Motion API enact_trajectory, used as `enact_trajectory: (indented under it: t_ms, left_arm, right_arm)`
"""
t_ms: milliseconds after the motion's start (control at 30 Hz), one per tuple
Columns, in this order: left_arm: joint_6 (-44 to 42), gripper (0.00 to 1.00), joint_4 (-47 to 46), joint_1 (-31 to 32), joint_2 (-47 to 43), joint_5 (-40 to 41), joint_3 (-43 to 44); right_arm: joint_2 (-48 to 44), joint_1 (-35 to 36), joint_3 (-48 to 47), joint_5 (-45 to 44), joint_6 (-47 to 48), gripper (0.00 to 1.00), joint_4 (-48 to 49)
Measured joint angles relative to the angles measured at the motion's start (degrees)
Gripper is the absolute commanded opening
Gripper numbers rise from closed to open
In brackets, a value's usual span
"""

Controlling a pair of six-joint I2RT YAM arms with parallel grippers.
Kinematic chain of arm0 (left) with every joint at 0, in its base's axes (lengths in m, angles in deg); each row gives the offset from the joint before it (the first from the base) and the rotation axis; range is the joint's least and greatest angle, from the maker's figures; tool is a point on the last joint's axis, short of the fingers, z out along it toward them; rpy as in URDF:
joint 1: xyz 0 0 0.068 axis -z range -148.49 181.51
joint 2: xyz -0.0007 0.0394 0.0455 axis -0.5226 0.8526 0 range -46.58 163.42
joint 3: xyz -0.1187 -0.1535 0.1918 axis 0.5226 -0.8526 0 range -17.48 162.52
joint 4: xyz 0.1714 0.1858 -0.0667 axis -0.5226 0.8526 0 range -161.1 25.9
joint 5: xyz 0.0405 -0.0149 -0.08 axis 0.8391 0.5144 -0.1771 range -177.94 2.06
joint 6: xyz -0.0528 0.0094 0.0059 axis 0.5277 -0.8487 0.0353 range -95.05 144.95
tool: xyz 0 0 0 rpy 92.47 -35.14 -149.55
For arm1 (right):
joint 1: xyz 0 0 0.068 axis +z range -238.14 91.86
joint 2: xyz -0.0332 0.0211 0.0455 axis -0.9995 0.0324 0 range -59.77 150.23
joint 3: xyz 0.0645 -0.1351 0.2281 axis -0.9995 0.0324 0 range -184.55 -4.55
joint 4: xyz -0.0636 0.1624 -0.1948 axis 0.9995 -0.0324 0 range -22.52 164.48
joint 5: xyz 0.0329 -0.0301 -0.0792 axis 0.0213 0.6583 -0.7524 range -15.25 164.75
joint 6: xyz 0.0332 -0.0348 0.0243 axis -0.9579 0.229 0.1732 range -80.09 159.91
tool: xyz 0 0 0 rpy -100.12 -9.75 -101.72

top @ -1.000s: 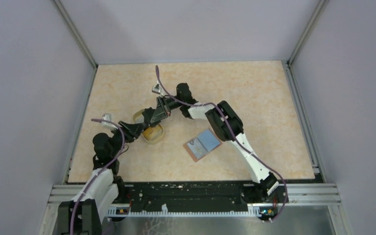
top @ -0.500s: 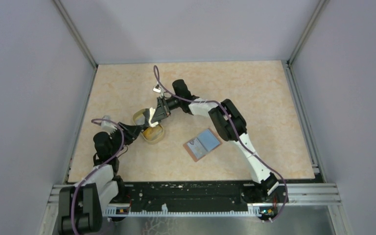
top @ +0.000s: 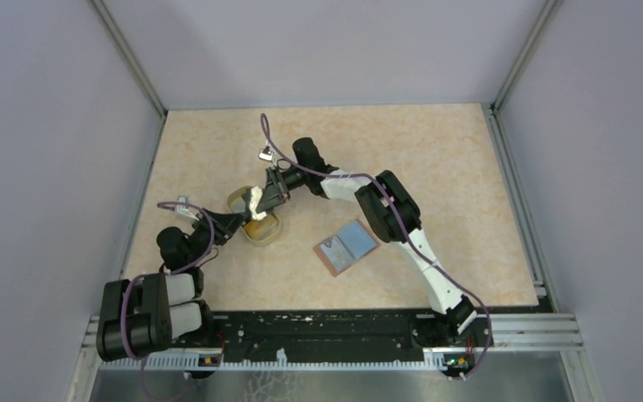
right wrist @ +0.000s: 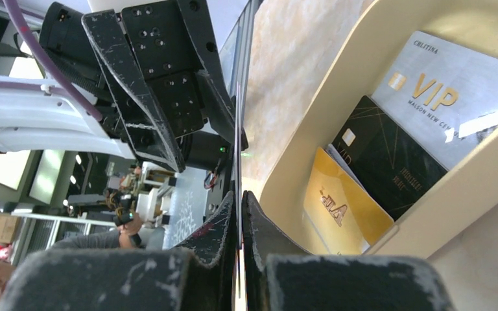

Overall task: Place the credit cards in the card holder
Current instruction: Place the credit card in the storage box.

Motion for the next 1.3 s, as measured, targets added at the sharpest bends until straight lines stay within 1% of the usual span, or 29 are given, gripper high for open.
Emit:
enact_trajectory:
  t_ms: [267,467,633,700,733,800,833,1000,1167,1300]
  left_arm:
    - [0.0,0.47,-1.0,-0.8,0.9,-0.8,0.0]
    - [-0.2,0.39,-1.1,-0.8,1.4,-1.1,0.0]
    - [0.0,0.36,-2.4,-0.8,3.8,-1.8,0.0]
    - [0.3,0.3,-3.4,-0.8,4.8,-2.2,0.0]
    - [0.5,0.25,-4.0,-0.8,5.3,-2.4,0.0]
    - [0.9,0.07,-5.2,-0.9,6.1,-3.0,0.0]
    - [1.0,0.0,-6.0,-0.9,6.5,-3.3,0.0]
    - [2.2,0.0,-10.2,-1.2,8.4,-4.6,0.1]
    - [2.4,0.0,-11.6,-2.0,10.4,-4.9,0.1]
    - [2.4,0.0,-12.2,-2.7,12.8,-4.8,0.1]
  right_arm:
    - [-0.1,0.3,1.0,1.2,-5.4,0.0,5.5]
    - [-0.1,0.7,1.0,1.7,-6.8,0.0,6.5]
    - [-0.1,1.4,1.0,2.3,-7.7,0.0,6.7]
    - [-0.1,1.6,1.0,2.4,-8.2,0.0,7.0]
    - [-0.1,1.7,1.0,2.4,-8.4,0.0,7.2]
    - [-0.1,1.7,1.0,2.4,-8.8,0.0,7.3]
    - [-0.1,1.7,1.0,2.4,-8.9,0.0,7.3]
    - [0.0,1.5,1.0,2.4,-11.6,0.0,8.9]
    - [3.0,1.5,-1.1,3.1,-16.8,0.09,13.8]
    - [5.6,1.6,-3.4,3.4,-19.1,0.1,14.5]
